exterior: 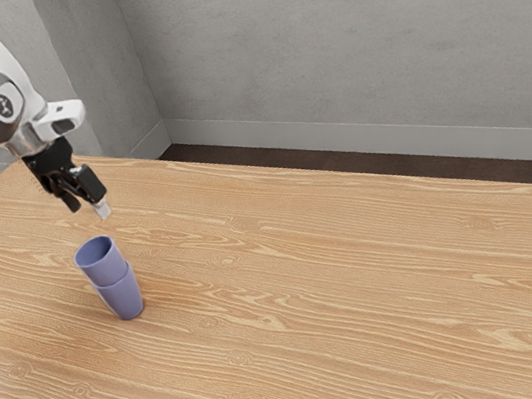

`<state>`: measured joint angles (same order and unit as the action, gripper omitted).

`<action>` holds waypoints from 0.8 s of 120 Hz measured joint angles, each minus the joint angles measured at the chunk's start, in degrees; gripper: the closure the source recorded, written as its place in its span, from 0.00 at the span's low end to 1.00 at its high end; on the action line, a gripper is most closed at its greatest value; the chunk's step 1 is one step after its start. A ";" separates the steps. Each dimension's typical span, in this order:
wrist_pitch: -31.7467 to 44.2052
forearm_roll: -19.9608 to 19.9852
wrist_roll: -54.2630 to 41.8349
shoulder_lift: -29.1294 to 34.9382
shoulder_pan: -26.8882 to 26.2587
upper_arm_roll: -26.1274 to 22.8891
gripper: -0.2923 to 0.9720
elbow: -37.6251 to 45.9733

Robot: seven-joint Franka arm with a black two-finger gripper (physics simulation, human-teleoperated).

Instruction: Place the left cup onto the right cup

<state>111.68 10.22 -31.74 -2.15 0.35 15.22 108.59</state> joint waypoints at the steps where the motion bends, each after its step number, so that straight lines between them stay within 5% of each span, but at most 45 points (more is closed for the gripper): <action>1: -0.02 0.00 0.00 0.00 -0.14 -0.01 0.23 -0.04; 96: -2.32 -0.98 1.26 -8.56 -3.92 -6.79 0.23 -13.93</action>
<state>109.36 9.24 -30.48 -10.70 -3.57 8.43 94.65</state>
